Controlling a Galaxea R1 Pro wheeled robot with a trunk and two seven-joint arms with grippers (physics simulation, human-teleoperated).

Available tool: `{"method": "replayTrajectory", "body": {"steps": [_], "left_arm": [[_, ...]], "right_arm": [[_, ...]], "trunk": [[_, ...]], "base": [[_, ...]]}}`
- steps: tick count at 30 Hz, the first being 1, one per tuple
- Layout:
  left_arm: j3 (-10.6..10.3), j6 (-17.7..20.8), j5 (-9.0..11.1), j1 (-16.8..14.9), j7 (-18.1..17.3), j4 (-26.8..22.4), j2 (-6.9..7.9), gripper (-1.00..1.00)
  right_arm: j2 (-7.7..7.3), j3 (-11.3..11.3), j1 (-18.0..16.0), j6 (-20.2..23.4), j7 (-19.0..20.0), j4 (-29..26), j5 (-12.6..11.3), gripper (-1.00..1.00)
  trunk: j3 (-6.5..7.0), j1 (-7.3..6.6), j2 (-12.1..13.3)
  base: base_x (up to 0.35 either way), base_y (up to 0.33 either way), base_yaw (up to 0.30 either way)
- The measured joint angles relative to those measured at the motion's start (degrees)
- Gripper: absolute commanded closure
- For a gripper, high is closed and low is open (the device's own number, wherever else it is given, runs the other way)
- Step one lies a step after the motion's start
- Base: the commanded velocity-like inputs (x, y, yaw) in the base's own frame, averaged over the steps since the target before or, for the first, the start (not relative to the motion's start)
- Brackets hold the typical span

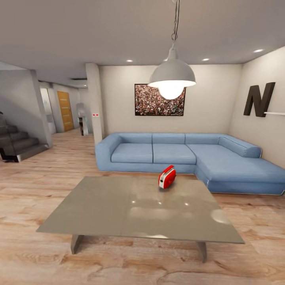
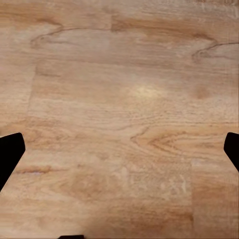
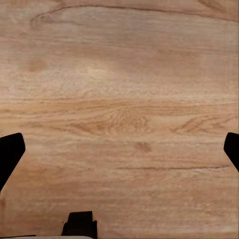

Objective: Turn on the radio receiver that's on the table in the living room.

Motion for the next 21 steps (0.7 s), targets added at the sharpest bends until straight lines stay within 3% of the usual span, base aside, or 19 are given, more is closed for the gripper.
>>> {"method": "replayTrajectory", "body": {"steps": [8,21], "left_arm": [[0.0,0.0,0.0,0.0,0.0,0.0,0.17,-1.00],[0.0,0.0,0.0,0.0,0.1,0.0,0.23,-1.00]], "right_arm": [[0.00,0.0,0.0,0.0,0.0,0.0,0.0,-1.00],[0.00,0.0,0.0,0.0,0.0,0.0,0.0,-1.00]], "trunk": [[0.00,0.00,0.0],[0.00,0.00,0.0]], "base": [[0.204,0.193,0.000],[0.306,0.014,0.000]]}}
